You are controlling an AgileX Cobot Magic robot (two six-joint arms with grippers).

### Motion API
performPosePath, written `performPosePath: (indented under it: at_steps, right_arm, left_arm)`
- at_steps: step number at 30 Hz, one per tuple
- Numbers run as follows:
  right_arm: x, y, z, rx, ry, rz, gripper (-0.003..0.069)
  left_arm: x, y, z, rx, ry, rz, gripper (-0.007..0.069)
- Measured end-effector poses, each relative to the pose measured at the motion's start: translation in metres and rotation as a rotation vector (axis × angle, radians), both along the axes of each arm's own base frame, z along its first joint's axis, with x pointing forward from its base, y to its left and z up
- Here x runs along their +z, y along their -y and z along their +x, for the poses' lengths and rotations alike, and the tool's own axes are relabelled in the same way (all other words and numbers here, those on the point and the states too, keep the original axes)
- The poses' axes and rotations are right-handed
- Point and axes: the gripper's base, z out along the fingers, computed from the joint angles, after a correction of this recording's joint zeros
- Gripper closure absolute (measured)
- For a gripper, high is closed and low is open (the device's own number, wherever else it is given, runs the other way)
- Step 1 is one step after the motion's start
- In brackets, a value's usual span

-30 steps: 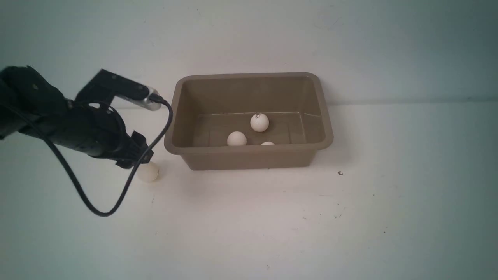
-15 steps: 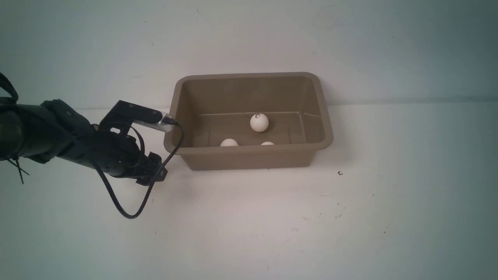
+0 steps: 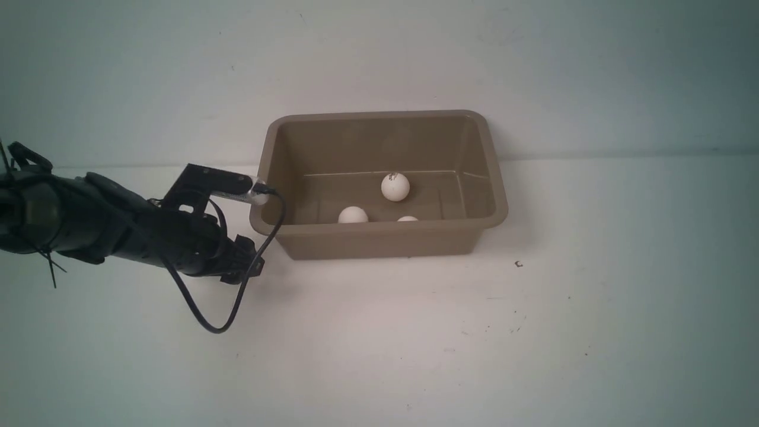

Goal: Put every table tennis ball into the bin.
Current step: Use the left arm to clamp the table tennis ball closest to it, then use the left arm to put the table tennis ball into the box

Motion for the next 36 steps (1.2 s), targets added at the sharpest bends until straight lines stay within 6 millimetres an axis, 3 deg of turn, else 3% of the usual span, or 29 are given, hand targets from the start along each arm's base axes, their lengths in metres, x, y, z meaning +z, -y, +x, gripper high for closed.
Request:
performPosePath:
  at_steps: [1, 2, 6, 10, 17, 20, 22, 23, 26, 30, 36]
  right_arm:
    - [0.0, 0.0, 0.0, 0.0, 0.0, 0.0, 0.0453]
    - [0.0, 0.0, 0.0, 0.0, 0.0, 0.0, 0.0453]
    - [0.0, 0.0, 0.0, 0.001, 0.0, -0.001, 0.0453]
    - [0.0, 0.0, 0.0, 0.001, 0.001, -0.002, 0.0453]
    - [0.0, 0.0, 0.0, -0.001, 0.005, -0.008, 0.0453]
    - [0.0, 0.0, 0.0, 0.002, 0.01, -0.01, 0.0453]
    - [0.001, 0.0, 0.001, 0.007, 0.017, -0.014, 0.0453]
    - [0.001, 0.0, 0.001, 0.007, 0.017, -0.014, 0.0453]
    - [0.001, 0.0, 0.001, 0.011, 0.02, -0.018, 0.0453]
    - [0.0, 0.001, 0.0, 0.009, 0.007, -0.025, 0.0453]
    - [-0.001, 0.001, 0.0, 0.007, -0.005, -0.031, 0.0453]
  left_arm:
    - [0.0, 0.0, 0.001, 0.012, 0.002, -0.005, 0.0251]
    - [0.0, 0.0, 0.001, 0.015, 0.005, -0.003, 0.0274]
    - [0.008, -0.003, 0.002, 0.037, 0.042, 0.013, 0.0272]
    - [0.033, -0.007, 0.001, 0.057, 0.1, 0.009, 0.0272]
    - [0.112, -0.033, -0.017, 0.199, 0.265, -0.024, 0.0272]
    - [0.139, -0.025, -0.026, 0.166, 0.339, -0.018, 0.0272]
    - [0.154, -0.007, -0.033, 0.102, 0.386, -0.015, 0.0272]
    - [0.155, -0.005, -0.034, 0.096, 0.389, -0.017, 0.0272]
    - [0.155, 0.032, -0.036, 0.005, 0.424, -0.006, 0.0272]
    - [0.13, 0.062, -0.028, -0.059, 0.414, 0.041, 0.0272]
    - [0.093, 0.074, -0.017, -0.088, 0.356, 0.092, 0.0272]
